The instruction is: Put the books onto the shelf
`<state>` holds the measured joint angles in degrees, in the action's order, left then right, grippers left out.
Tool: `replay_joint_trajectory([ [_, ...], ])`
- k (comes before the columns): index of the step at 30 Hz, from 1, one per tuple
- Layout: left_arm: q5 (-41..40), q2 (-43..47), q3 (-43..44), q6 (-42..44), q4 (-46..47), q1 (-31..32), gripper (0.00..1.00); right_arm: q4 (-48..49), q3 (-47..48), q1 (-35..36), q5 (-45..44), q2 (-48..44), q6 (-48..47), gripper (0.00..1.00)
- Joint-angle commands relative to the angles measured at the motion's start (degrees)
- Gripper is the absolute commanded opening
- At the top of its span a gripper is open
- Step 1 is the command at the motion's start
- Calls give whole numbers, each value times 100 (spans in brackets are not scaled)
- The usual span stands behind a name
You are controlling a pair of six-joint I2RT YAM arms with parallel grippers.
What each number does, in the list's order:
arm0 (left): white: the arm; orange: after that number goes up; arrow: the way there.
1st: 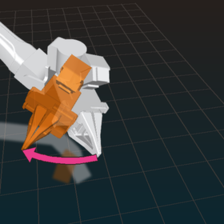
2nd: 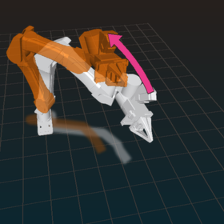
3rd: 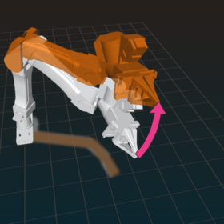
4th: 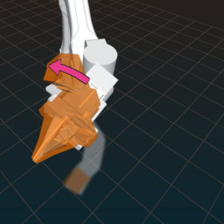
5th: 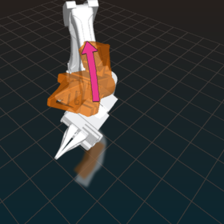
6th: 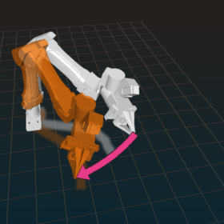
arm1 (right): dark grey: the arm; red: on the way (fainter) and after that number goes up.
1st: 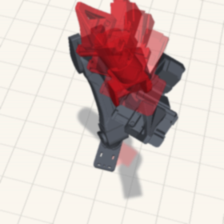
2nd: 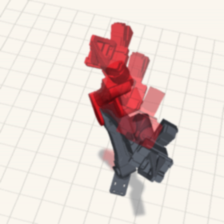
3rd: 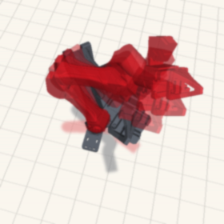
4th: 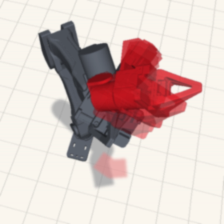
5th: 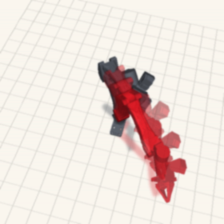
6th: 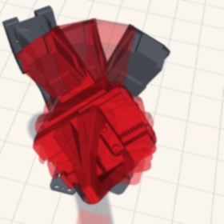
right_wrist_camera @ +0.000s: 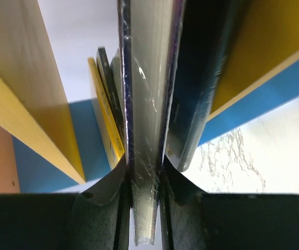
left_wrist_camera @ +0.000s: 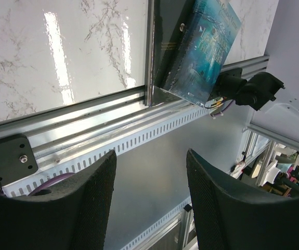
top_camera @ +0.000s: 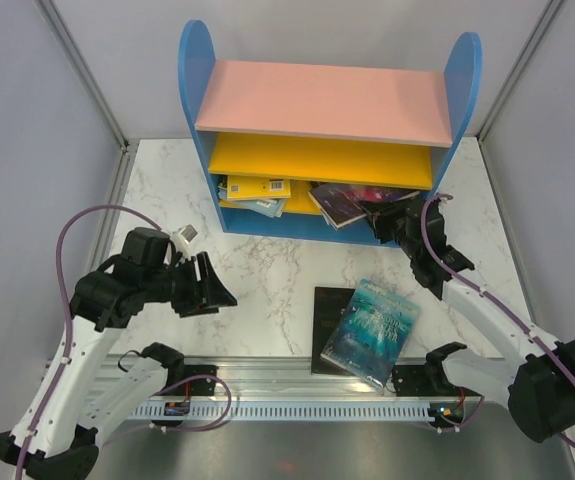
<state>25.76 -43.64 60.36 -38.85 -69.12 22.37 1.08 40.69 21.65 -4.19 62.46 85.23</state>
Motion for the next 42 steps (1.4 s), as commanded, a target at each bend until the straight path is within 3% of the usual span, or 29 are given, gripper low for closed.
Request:
replay_joint_trajectory([
  [1, -36, 83, -6, 167, -119, 13, 60, 102, -386, -38, -1075, -295, 353, 0],
  [19, -132, 162, 64, 220, -330, 13, 60, 665, -70, 32, -812, 820, 468, 0],
  [22, -185, 154, 108, 264, -374, 13, 60, 586, -8, 32, -663, 926, 468, 19],
  [23, -211, 154, 116, 273, -409, 13, 60, 464, 1, 41, -628, 883, 459, 37],
  [25, -229, 162, 117, 273, -426, 13, 60, 314, 1, 32, -566, 786, 433, 58],
  [26, -238, 171, 117, 290, -427, 13, 60, 105, 1, 32, -566, 725, 398, 73],
  [27, -255, 180, 99, 290, -427, 22, 60, 7, -8, 32, -548, 585, 328, 96],
  [42, -220, 84, 37, 361, -304, 22, 60, -1039, -70, 32, 207, -163, -427, 98],
])
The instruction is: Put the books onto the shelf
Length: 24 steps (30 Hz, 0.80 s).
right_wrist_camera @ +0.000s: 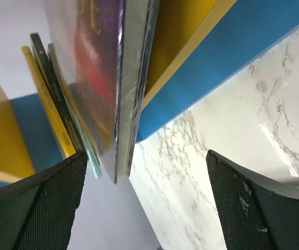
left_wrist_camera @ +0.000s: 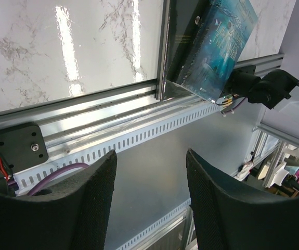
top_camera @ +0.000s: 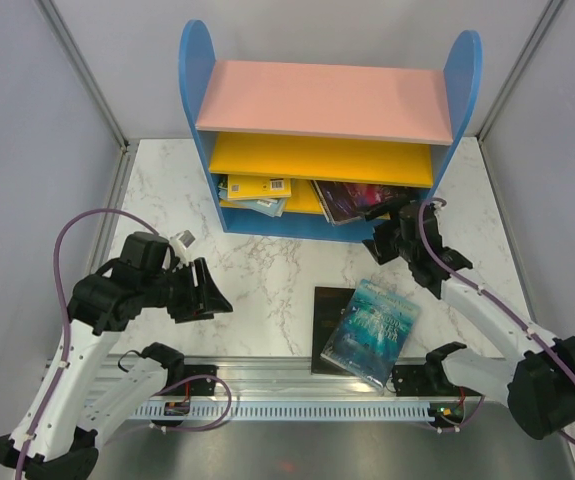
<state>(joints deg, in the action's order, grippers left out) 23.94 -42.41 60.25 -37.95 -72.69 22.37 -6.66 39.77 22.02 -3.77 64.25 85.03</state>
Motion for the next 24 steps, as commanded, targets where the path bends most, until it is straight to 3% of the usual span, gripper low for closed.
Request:
replay_joint_trajectory([
  [1, -22, -48, 40, 297, 79, 13, 60, -501, 57, -5, 166, -517, -548, 98],
  [5, 136, -65, -57, 315, 246, 13, 61, -1924, 679, -5, -36, -930, -1645, 98],
  [9, 602, -144, -399, 227, 781, 22, 66, -3576, 927, -14, -343, -1318, -2121, 98],
  [14, 1067, -451, -707, 17, 1606, 65, 69, -4888, 61, -5, -212, -2291, -1763, 98],
  [17, 1034, -750, -830, -185, 1950, 390, 72, -5407, -511, -5, -37, -2838, -1464, 98],
  [21, 674, -1277, -848, -563, 2652, 1459, 76, -5908, -883, -5, 123, -3190, -1463, 98],
  [24, 550, -1725, -857, -722, 2987, 1927, 80, -6058, -1094, -5, 201, -3234, -1621, 98],
])
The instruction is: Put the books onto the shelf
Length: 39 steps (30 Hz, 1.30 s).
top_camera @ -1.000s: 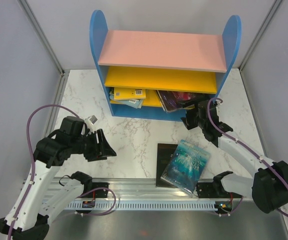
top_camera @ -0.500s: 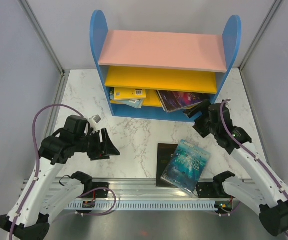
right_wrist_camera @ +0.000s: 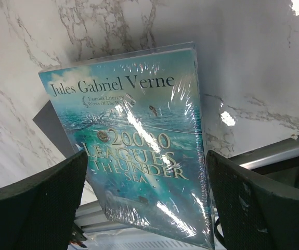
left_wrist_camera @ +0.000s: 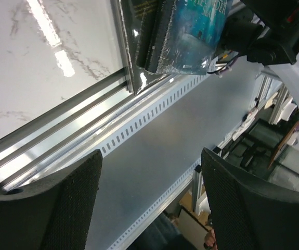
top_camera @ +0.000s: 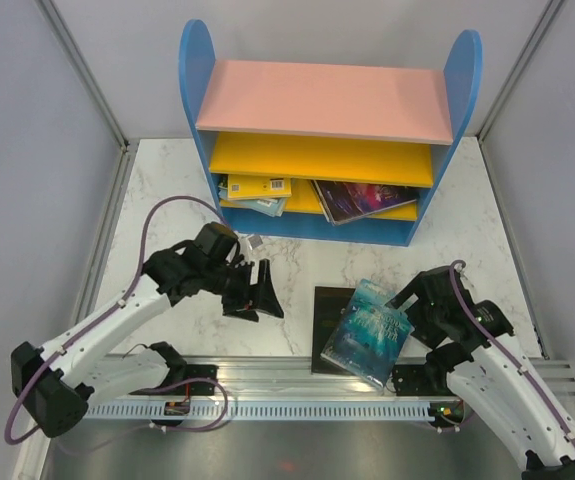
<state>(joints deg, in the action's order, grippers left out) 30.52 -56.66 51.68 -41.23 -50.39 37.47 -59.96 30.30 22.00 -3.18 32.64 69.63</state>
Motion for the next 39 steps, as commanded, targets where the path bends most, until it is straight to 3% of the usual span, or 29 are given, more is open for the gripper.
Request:
replay_joint_trajectory([
  [1, -160, -388, 0, -412, 924, 480, 81, -745, -209, -3, 168, -57, -124, 98],
  [6, -231, -994, 0, -456, 1321, 813, 81, -675, -235, -11, 168, 22, -160, 98],
  [15, -354, -1979, 175, -526, 1849, 1069, 79, -96, -350, -3, 546, 1077, -581, 98],
  [21, -381, -2349, 176, -447, 2024, 1069, 79, 449, -727, 33, 704, 990, -397, 98],
  [24, -258, -2419, -113, -561, 2357, 1069, 79, 1106, -1173, 111, 1204, 867, -169, 98],
  [27, -143, -2437, -448, -684, 2682, 1069, 78, 1792, -1675, 506, 1452, 561, 427, 98],
  [32, -73, -2516, -729, -772, 2991, 1060, 78, 2646, -2037, 1841, 1048, 146, 1657, 98],
  [34, -12, -2613, -791, -798, 3122, 1069, 78, 3156, -2090, 2227, 847, 268, 1782, 98],
  [39, 6, -2674, -861, -843, 3255, 1069, 77, 3228, -1713, 2572, 398, 866, 1625, 98],
])
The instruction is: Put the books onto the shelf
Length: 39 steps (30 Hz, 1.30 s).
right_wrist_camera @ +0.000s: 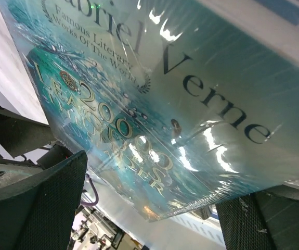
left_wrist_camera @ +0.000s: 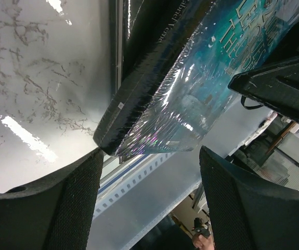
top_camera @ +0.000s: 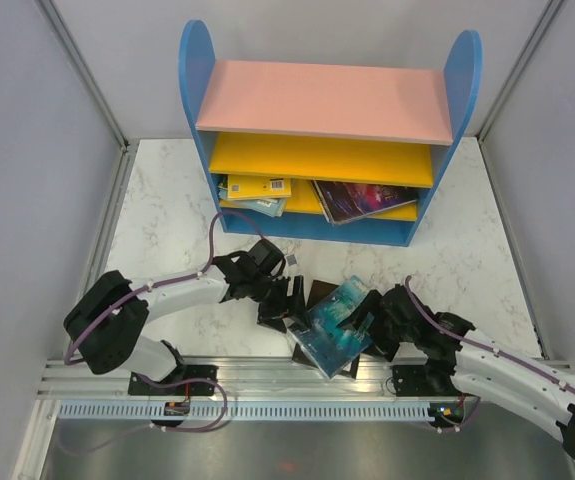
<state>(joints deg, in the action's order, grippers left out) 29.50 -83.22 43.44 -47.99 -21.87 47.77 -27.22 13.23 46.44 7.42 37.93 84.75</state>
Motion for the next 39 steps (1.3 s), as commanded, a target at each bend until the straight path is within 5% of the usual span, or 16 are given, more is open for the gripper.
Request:
replay_joint_trajectory([
  [1, 100, -45, -55, -158, 437, 40, 77, -55, 21, 164, -698, 381, 86, 98],
  [13, 276, -476, 243, -334, 710, 337, 77, -1470, -40, 199, -2200, -1199, 858, 96],
  [22, 443, -897, 578, -413, 833, 690, 76, -513, -699, 199, -2183, -1596, 947, 93],
  [25, 452, -994, 569, -396, 833, 690, 76, -468, -629, 208, -2280, -1578, 824, 84],
  [31, 487, -1126, 499, -369, 842, 690, 75, -495, -515, 208, -2377, -1920, 447, 37],
  [35, 513, -1144, 516, -334, 833, 681, 75, -258, -506, 208, -2280, -2709, 51, 19],
  [39, 548, -1152, 551, -290, 833, 681, 75, 32, -567, 208, -1913, -3265, -213, 18],
])
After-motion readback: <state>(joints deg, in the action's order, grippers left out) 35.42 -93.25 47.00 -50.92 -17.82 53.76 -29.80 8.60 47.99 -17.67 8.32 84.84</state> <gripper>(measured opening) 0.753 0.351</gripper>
